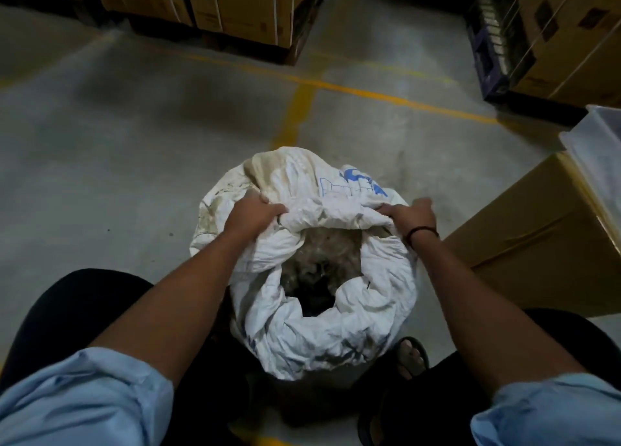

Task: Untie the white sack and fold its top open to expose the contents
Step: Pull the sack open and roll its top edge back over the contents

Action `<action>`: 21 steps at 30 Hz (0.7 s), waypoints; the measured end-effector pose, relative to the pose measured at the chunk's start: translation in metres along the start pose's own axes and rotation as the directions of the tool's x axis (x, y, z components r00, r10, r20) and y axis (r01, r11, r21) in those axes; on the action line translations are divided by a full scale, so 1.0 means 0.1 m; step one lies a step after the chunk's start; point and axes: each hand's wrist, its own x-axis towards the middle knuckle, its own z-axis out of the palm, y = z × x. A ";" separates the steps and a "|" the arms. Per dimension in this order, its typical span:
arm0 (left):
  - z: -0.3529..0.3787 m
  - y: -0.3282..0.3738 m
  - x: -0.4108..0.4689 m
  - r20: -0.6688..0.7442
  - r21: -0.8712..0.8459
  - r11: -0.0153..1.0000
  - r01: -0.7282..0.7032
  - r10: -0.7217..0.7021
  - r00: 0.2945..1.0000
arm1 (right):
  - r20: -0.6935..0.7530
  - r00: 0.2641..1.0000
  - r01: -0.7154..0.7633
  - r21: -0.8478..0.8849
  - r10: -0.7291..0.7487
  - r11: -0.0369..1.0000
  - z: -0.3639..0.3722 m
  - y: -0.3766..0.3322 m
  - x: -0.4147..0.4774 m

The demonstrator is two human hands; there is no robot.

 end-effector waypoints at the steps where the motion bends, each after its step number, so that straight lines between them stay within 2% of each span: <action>1: 0.01 0.02 -0.02 -0.098 0.185 0.979 -0.082 0.101 0.990 | -0.167 0.980 0.076 -0.173 -0.106 0.982 0.02 0.01 -0.01; 2: 0.03 0.06 -0.07 -0.203 0.375 0.910 -0.178 0.268 0.942 | -0.258 0.911 0.210 -0.380 -0.321 0.901 0.04 0.03 -0.02; 3: 0.08 0.08 -0.10 -0.246 0.536 0.799 -0.272 0.456 0.855 | -0.262 0.785 0.324 -0.599 -0.561 0.733 0.06 0.02 -0.06; 4: 0.11 0.14 -0.18 -0.224 0.645 0.686 -0.336 0.590 0.776 | -0.192 0.619 0.419 -0.740 -0.762 0.526 0.10 0.01 -0.10; 5: 0.17 0.18 -0.25 -0.186 0.701 0.600 -0.385 0.675 0.714 | -0.090 0.487 0.508 -0.780 -0.869 0.365 0.17 0.02 -0.13; 6: 0.24 0.20 -0.32 -0.153 0.710 0.569 -0.416 0.701 0.697 | -0.007 0.426 0.597 -0.750 -0.905 0.287 0.25 0.01 -0.19; 7: 0.30 0.21 -0.38 -0.148 0.690 0.578 -0.436 0.702 0.697 | 0.057 0.430 0.667 -0.693 -0.901 0.274 0.33 0.03 -0.26; 8: 0.36 0.18 -0.43 -0.154 0.655 0.604 -0.454 0.695 0.703 | 0.103 0.477 0.696 -0.650 -0.873 0.303 0.40 0.07 -0.30; 10: 0.49 0.02 -0.52 -0.140 0.608 0.628 -0.486 0.687 0.713 | 0.199 0.601 0.657 -0.674 -0.774 0.337 0.52 0.20 -0.34; 11: 0.56 -0.07 -0.55 -0.103 0.635 0.603 -0.483 0.686 0.721 | 0.229 0.638 0.627 -0.709 -0.736 0.323 0.58 0.27 -0.33; 14: 0.70 -0.28 -0.59 -0.045 0.790 0.487 -0.372 0.652 0.757 | 0.210 0.634 0.591 -0.752 -0.744 0.291 0.62 0.40 -0.27; 16: 0.69 -0.35 -0.53 -0.057 0.821 0.466 -0.329 0.640 0.766 | 0.179 0.605 0.601 -0.741 -0.776 0.298 0.57 0.40 -0.17; 18: 0.56 -0.34 -0.43 -0.005 0.731 0.518 -0.444 0.655 0.756 | 0.144 0.593 0.622 -0.707 -0.792 0.337 0.51 0.34 -0.10; 19: 0.46 -0.32 -0.39 0.015 0.629 0.590 -0.506 0.641 0.767 | 0.117 0.603 0.647 -0.650 -0.789 0.399 0.48 0.29 -0.09; 21: 0.17 -0.14 -0.30 -0.004 0.332 0.769 -0.546 0.580 0.815 | 0.051 0.688 0.676 -0.407 -0.724 0.614 0.43 0.03 -0.17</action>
